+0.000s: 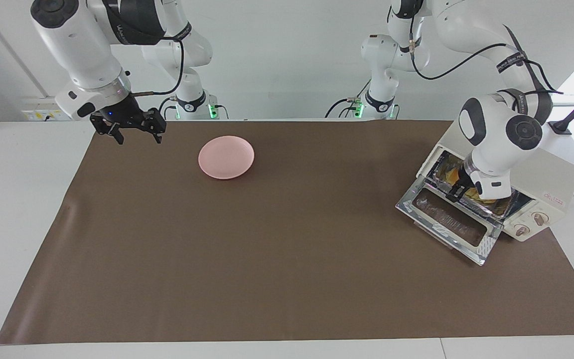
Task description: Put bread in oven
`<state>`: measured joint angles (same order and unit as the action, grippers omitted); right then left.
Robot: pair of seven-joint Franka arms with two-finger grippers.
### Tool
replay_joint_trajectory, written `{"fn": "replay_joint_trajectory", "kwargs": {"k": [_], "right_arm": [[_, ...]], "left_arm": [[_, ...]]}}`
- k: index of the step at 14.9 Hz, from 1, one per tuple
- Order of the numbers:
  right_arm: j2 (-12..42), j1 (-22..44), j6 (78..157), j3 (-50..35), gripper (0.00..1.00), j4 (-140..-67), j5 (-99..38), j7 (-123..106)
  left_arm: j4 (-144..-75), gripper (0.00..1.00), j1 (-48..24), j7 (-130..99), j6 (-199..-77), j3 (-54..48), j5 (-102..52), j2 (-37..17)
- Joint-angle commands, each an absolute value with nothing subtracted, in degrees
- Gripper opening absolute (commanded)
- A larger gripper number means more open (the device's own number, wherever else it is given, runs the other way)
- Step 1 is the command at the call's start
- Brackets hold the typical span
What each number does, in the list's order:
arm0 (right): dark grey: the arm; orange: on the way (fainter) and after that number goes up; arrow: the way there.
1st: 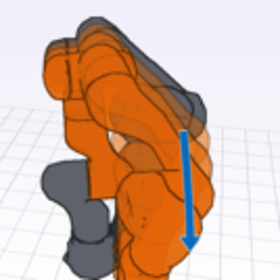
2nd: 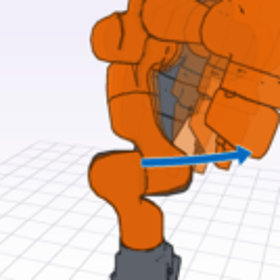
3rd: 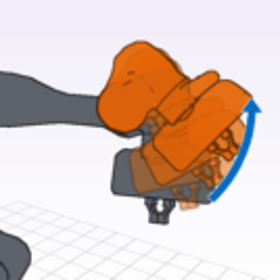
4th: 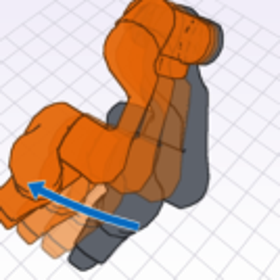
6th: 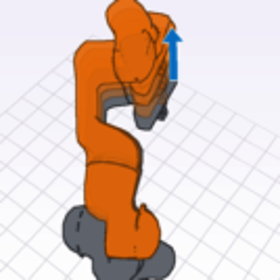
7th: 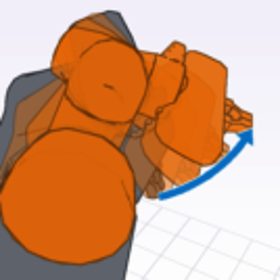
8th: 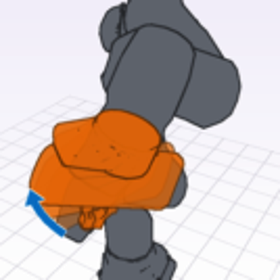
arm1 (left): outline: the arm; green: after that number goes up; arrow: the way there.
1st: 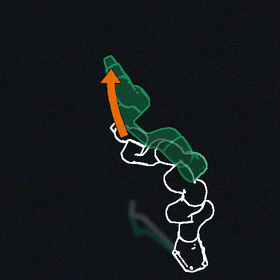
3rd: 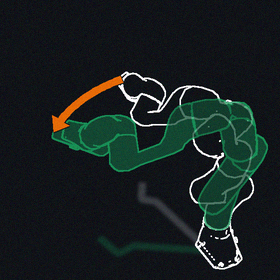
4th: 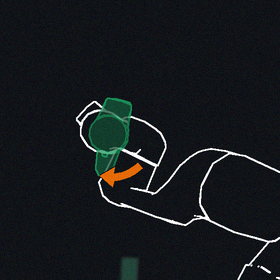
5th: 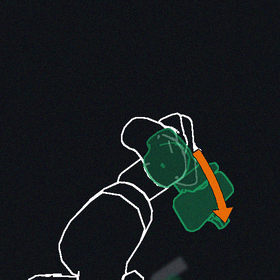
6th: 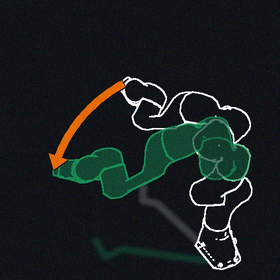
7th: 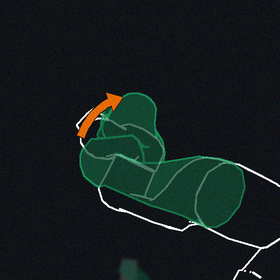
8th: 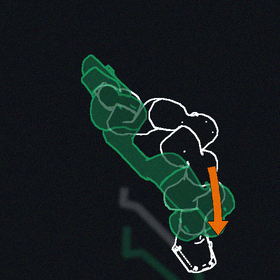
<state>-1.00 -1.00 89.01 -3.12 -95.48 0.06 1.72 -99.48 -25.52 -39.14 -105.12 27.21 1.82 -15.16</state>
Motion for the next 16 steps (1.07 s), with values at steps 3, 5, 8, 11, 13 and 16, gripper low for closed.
{"fn": "replay_joint_trajectory", "kwargs": {"k": [3,5,8,11,13,16], "right_arm": [[-2.3,-1.6,89.1,-3.8,1.0,-96.9,0.8,2.2],[-2.3,-1.6,89.1,-3.8,1.0,-96.9,0.8,2.2],[-2.3,-1.6,89.1,-3.8,1.0,-96.9,0.8,2.2],[-2.3,-1.6,89.1,-3.7,1.0,-96.9,0.8,2.2],[-2.3,-1.6,89.1,-3.7,1.0,-96.9,0.8,2.2],[-2.3,-1.6,89.1,-3.7,1.0,-96.9,0.8,2.2]], "left_arm": [[-90.8,1.0,-27.6,-37.0,-101.4,27.8,3.6,-14.3],[-88.3,1.0,-27.8,-32.8,-98.5,27.6,3.3,-13.6],[-88.2,1.0,-28.4,-16.9,-89.3,27.5,3.3,-10.1],[-88.9,1.0,-28.4,-14.8,-83.7,27.4,3.2,-5.2],[-88.9,1.0,-28.5,-14.2,-80.8,27.3,3.2,-3.4],[-88.2,1.0,-24.8,-9.2,-78.9,24.0,3.2,-1.2]]}}
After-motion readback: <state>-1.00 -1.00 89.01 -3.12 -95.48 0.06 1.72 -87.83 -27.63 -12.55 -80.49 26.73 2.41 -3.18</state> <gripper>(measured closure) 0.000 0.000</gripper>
